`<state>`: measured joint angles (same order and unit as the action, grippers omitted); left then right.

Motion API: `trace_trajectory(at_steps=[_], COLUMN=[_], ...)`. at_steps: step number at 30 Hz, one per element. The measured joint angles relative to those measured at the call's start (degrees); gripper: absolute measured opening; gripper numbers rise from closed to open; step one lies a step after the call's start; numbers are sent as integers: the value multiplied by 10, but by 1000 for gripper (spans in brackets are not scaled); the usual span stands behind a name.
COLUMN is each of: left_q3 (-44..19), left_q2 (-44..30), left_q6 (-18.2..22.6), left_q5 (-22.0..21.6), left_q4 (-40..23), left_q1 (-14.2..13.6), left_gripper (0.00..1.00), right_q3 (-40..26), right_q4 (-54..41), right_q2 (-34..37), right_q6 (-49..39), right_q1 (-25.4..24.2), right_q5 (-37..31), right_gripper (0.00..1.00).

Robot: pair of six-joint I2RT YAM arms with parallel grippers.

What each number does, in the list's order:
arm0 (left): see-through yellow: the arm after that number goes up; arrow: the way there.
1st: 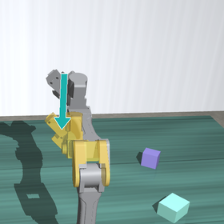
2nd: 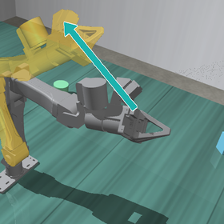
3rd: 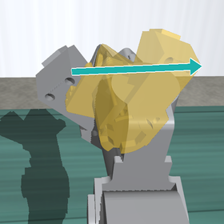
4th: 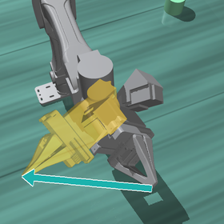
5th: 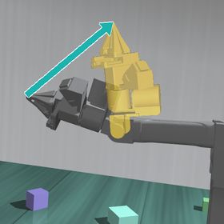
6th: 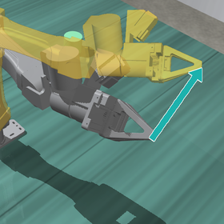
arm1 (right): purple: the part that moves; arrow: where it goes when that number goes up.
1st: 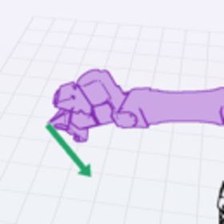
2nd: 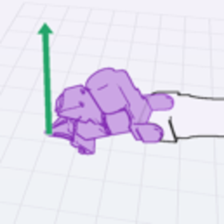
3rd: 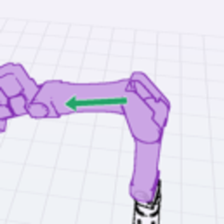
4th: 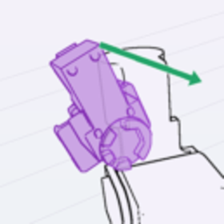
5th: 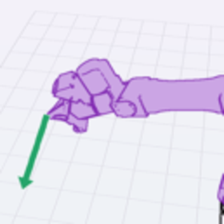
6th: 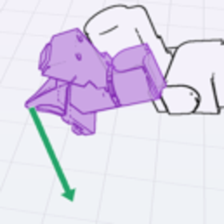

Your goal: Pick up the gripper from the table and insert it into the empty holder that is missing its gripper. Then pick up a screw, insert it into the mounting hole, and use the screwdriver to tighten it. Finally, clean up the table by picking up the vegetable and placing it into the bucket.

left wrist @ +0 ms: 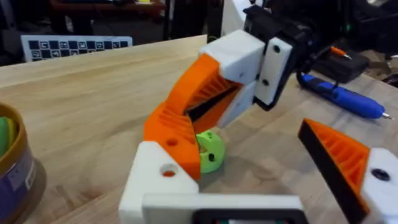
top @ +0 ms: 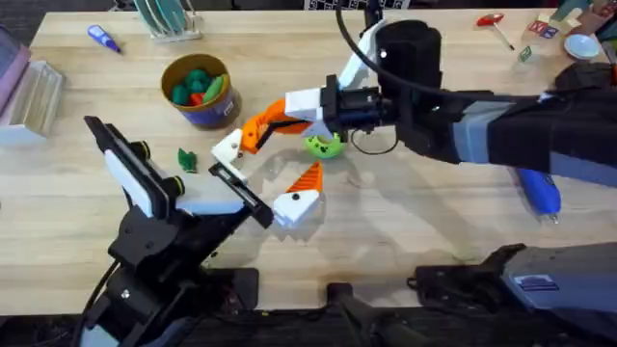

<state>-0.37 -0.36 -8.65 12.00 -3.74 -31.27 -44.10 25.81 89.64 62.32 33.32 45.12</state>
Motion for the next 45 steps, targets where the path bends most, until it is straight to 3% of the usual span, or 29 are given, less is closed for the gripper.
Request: trace_trajectory(at_steps=[12,19,33,35,39,45], left_q3=[0,0,0,0,0,0], left_q2=[0,0,0,0,0,0], left_q6=[-6,-10,-14,-14,-8,-1], left_q5=[-51,-59,-50,-46,-40,-28], left_q4=[-5,-6,-6,-5,-4,-2], left_q1=[3,3,3,3,3,0], left_gripper=[986,986,986,986,985,986], right_q3=[0,0,-2,-2,-2,-2], right_q4=[25,28,5,3,-9,-15], right_q2=[0,0,0,0,0,0], right_q6=[58,67,-11,-24,-51,-67], right_q1=[90,108,90,83,68,53], right_q5=[-108,-141,-88,-70,-30,5], right_gripper=[8,8,8,59,267,363])
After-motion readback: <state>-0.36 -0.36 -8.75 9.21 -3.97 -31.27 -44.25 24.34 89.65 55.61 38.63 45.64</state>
